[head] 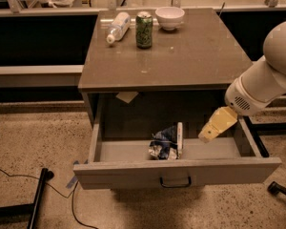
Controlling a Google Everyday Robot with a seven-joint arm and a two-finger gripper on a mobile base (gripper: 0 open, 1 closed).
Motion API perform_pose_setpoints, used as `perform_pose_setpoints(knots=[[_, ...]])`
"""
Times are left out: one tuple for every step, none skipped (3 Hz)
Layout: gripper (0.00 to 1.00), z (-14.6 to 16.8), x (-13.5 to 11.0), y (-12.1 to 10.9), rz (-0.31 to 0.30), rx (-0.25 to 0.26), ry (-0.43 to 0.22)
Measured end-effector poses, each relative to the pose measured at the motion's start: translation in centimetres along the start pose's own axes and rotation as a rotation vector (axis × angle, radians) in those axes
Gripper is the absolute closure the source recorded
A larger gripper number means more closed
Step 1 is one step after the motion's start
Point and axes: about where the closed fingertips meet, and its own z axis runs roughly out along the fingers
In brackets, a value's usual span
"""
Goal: Pick blue chip bag from top drawer and place on counter
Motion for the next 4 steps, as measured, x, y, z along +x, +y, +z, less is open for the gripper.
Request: perform_pose_setpoints(knots=[[0.0, 2.9, -1.8, 1.0, 0.076, -0.12, -0.033], [0.0, 6.4, -2.6, 2.1, 0.256, -0.19, -0.079], [0.0, 10.2, -2.9, 2.8, 0.412, -0.188, -0.111], [0.16, 13.1, -3.1, 3.8, 0.47, -0.188, -0.134]])
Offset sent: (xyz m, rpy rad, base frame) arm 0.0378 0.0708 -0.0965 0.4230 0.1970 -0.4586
